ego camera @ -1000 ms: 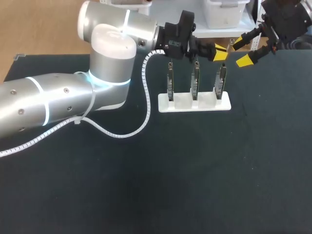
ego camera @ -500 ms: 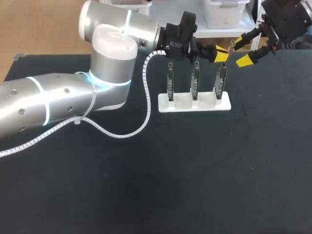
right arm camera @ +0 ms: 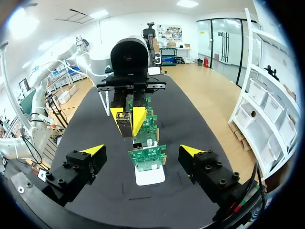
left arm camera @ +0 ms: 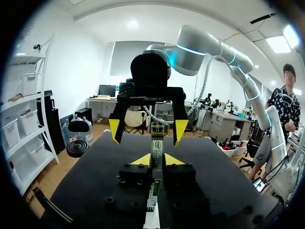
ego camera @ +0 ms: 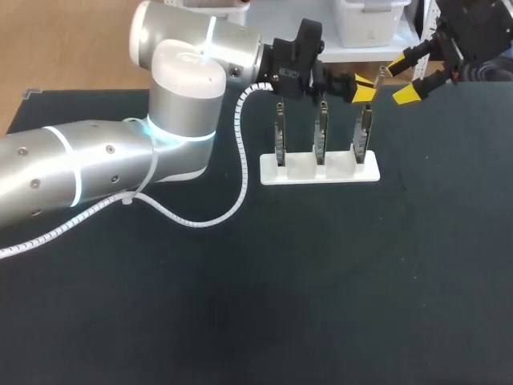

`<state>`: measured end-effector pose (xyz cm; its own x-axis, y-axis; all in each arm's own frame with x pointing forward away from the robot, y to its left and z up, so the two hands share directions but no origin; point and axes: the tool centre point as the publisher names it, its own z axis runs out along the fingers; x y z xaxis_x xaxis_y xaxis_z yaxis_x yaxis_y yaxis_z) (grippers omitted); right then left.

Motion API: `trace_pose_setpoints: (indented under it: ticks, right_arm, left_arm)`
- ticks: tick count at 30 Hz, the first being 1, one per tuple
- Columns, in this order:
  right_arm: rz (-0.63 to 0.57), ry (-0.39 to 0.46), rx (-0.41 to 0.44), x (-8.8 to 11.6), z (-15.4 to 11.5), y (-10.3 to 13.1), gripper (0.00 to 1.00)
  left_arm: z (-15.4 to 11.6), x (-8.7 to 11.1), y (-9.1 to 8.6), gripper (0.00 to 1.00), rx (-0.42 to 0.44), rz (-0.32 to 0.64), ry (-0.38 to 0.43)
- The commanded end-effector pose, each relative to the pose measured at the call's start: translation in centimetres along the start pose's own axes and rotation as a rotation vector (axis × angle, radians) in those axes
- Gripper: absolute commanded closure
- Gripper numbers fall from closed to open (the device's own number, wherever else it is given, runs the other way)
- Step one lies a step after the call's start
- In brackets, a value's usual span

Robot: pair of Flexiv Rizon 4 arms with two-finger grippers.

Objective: Pick up the optical module with the left hand, and insert it into the network port with the right hand.

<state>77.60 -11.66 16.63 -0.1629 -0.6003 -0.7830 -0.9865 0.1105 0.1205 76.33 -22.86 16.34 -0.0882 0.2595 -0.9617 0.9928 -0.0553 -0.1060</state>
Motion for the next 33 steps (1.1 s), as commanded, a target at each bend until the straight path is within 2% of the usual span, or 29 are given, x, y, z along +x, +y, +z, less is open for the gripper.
trace_pose_setpoints:
  ticks: [1,7,33]
  right_arm:
    - [-0.016,-0.042,-0.007,-0.5,0.0,0.7,0.0]
    - [-0.042,-0.054,-0.026,-1.6,0.2,1.2,0.0]
    - [-0.104,-0.072,-0.081,-3.5,0.5,1.4,0.0]
  left_arm:
    - [0.0,0.0,0.0,1.0,-0.001,0.0,0.001]
    - [0.0,0.0,0.0,1.0,-0.001,0.0,0.001]
    - [0.0,0.0,0.0,1.0,-0.001,0.0,0.001]
